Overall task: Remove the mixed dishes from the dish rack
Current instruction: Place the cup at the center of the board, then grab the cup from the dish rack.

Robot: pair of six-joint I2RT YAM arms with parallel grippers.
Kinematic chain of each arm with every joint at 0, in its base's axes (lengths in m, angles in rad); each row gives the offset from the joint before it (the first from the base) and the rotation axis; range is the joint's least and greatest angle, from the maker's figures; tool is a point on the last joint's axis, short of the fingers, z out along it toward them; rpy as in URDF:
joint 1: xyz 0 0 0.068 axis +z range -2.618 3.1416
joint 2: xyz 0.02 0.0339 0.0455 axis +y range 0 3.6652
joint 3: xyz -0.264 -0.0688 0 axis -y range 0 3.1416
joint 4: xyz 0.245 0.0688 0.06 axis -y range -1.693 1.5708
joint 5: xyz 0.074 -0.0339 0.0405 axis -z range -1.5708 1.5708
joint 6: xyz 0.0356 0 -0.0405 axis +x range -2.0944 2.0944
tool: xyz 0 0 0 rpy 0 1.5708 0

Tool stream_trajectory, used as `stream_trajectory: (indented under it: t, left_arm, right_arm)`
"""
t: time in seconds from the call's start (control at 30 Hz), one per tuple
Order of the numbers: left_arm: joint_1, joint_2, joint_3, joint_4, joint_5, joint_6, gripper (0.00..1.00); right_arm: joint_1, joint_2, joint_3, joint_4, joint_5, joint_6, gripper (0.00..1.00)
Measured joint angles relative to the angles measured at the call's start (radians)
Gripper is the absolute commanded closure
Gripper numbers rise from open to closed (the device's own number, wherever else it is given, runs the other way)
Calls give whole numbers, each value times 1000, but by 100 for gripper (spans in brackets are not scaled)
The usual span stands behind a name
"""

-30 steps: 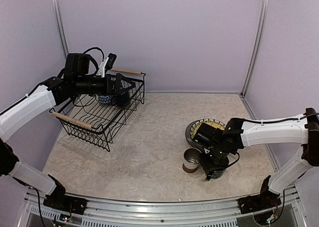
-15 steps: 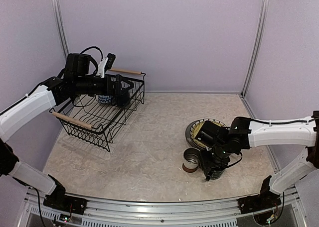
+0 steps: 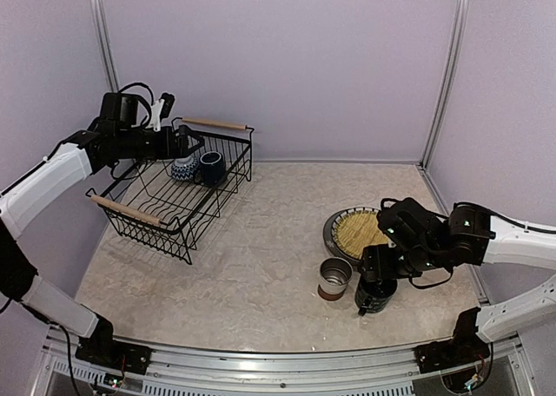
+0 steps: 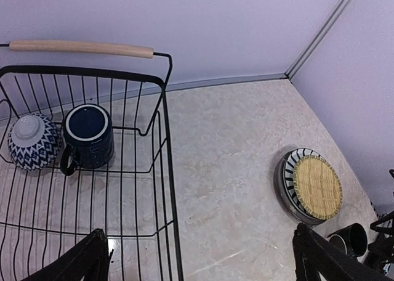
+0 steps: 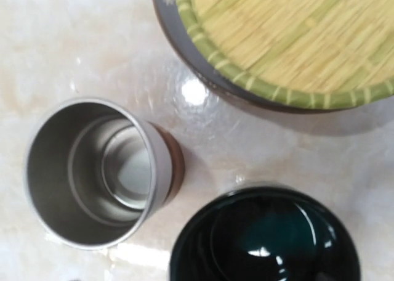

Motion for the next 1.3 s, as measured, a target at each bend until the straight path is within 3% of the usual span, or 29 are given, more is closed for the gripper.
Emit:
stream_trajectory:
  t: [0.2,0.47,0.8,1.3]
  left_arm:
    - [147,98,78,-35,95,-4,3]
    - [281,357,301,-104,293,0,8]
    - [297,591,407,-122,311,56,15]
    - [279,796,531,-119,227,176,11]
  right_arm:
    - [0,-99,-54,40,23,11,19]
    - [0,-152,-57,70,43,5,18]
    - [0,-172,-53,101,76,2,15]
    - [0,-93,60,151,133,-35,14]
